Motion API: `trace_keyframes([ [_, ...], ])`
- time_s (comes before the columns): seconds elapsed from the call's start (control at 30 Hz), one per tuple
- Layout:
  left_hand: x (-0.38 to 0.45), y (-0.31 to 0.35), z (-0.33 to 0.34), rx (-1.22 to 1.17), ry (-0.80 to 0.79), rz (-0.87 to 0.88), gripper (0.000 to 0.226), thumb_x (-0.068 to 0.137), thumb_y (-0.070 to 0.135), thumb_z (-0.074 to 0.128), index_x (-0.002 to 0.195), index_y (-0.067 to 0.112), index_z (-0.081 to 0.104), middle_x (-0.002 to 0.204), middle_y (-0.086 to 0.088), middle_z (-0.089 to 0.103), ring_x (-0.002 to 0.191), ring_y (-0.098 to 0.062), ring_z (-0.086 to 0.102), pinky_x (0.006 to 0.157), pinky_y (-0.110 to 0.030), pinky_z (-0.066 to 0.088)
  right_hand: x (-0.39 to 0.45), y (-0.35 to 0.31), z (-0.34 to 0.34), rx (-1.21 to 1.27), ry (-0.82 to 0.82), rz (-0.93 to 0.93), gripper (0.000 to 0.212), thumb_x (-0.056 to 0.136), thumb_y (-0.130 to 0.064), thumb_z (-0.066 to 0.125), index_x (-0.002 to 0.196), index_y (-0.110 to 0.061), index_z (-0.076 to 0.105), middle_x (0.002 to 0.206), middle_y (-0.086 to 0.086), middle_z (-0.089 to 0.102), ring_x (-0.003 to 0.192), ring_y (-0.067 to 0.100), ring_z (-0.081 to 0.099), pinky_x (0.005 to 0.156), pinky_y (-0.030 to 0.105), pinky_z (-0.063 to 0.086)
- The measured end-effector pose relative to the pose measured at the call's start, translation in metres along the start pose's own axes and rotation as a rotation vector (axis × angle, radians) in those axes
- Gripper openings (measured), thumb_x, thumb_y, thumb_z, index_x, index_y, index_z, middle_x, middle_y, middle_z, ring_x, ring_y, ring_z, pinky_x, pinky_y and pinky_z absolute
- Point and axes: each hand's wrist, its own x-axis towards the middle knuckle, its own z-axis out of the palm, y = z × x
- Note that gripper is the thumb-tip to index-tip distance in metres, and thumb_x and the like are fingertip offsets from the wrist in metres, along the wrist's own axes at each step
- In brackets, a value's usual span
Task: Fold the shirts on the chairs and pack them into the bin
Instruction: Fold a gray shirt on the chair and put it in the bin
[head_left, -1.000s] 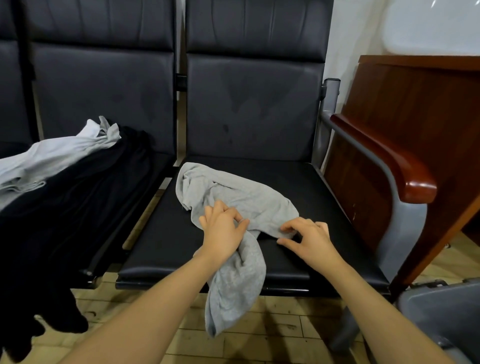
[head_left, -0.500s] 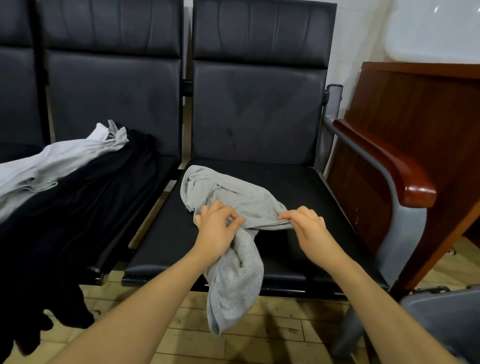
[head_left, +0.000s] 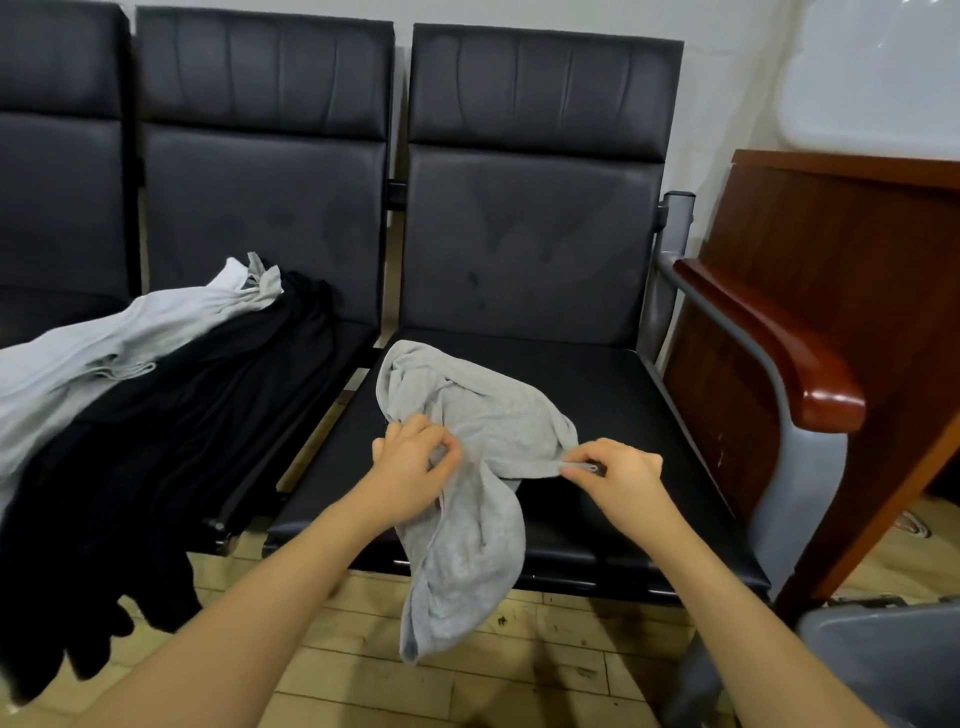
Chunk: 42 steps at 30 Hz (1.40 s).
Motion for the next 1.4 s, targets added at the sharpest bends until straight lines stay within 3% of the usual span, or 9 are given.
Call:
trace_keyframes([
  [0.13,-0.015,-0.024,-0.024,-0.086,-0.172,-0.026,0.012,0.095,0.018,0.052,0.103,0.026,0.057,0.098,0.015,0.044,0.101,-0.013,0.045,0.093,-0.028,0.038,-0.008,-0.004,-0.002,0.297,-0.044,-0.005,0.01,0.087,-0.023,0.068,0.096,-0.023,0.072,0.093,-0.007,0.067,0.089,0.005,0.062,0.085,0.024,0.049],
  [0.3,-0.032,-0.034,-0.04,-0.108,0.015,-0.033,0.021,0.087,0.011,0.066,0.107,0.014,0.067,0.099,0.003,0.058,0.092,-0.008,0.055,0.081,-0.012,0.043,-0.013,-0.013,-0.005,0.311,0.019,-0.032,0.018,0.087,-0.02,0.067,0.104,-0.016,0.073,0.091,-0.008,0.067,0.086,0.004,0.063,0.076,0.011,0.046],
  [0.5,-0.024,-0.01,-0.065,-0.055,0.227,0.042,0.012,0.087,0.011,0.065,0.098,0.008,0.071,0.093,0.001,0.058,0.081,-0.007,0.056,0.076,-0.011,0.044,-0.012,-0.039,-0.025,0.175,0.162,-0.063,0.013,0.088,-0.021,0.065,0.084,-0.032,0.071,0.088,-0.015,0.063,0.092,0.011,0.06,0.098,0.045,0.043],
  [0.57,-0.018,0.002,-0.077,-0.044,0.28,0.083,0.01,0.087,0.009,0.065,0.094,0.008,0.072,0.092,-0.001,0.06,0.083,-0.01,0.057,0.076,-0.012,0.043,-0.01,-0.054,-0.041,0.118,0.194,-0.083,0.024,0.09,-0.019,0.062,0.076,-0.039,0.063,0.086,-0.018,0.059,0.095,0.011,0.058,0.102,0.045,0.039],
  [0.67,-0.006,0.019,-0.101,-0.02,0.37,0.161,0.01,0.087,0.006,0.063,0.09,0.009,0.072,0.091,-0.001,0.062,0.085,-0.012,0.058,0.079,-0.02,0.045,-0.002,-0.074,-0.067,0.081,0.275,-0.111,0.015,0.091,-0.02,0.06,0.085,-0.032,0.065,0.095,-0.011,0.061,0.098,0.013,0.058,0.101,0.044,0.039],
  [0.8,0.014,0.044,-0.137,0.002,0.482,0.264,0.009,0.088,0.006,0.062,0.089,0.008,0.071,0.091,-0.002,0.062,0.087,-0.015,0.059,0.082,-0.025,0.046,0.007,-0.097,-0.101,0.149,0.347,-0.173,0.011,0.092,-0.016,0.06,0.095,-0.019,0.07,0.099,-0.004,0.063,0.095,0.011,0.057,0.093,0.033,0.046],
  [1.13,0.04,0.102,-0.217,0.077,0.778,0.423,0.008,0.087,0.012,0.065,0.092,0.01,0.072,0.09,-0.003,0.068,0.082,-0.022,0.063,0.079,-0.042,0.05,0.012,-0.158,-0.193,0.194,0.592,-0.28,0.012,0.093,-0.012,0.057,0.087,-0.018,0.065,0.098,0.005,0.062,0.09,0.01,0.051,0.072,0.011,0.029],
  [1.33,0.037,0.136,-0.246,-0.101,0.723,0.378,0.016,0.094,0.011,0.055,0.103,0.006,0.067,0.102,-0.003,0.061,0.092,-0.009,0.053,0.086,-0.02,0.041,0.004,-0.18,-0.233,0.167,0.669,-0.33,0.012,0.094,-0.01,0.054,0.086,-0.017,0.06,0.093,0.001,0.059,0.087,0.01,0.049,0.066,0.001,0.031],
  [1.4,0.036,0.147,-0.253,-0.129,0.703,0.384,0.017,0.095,0.009,0.052,0.106,0.006,0.064,0.104,-0.001,0.057,0.094,-0.008,0.05,0.086,-0.018,0.039,-0.001,-0.181,-0.242,0.204,0.682,-0.321,0.011,0.095,-0.01,0.053,0.089,-0.016,0.059,0.092,-0.002,0.059,0.088,0.01,0.05,0.065,0.006,0.03],
])
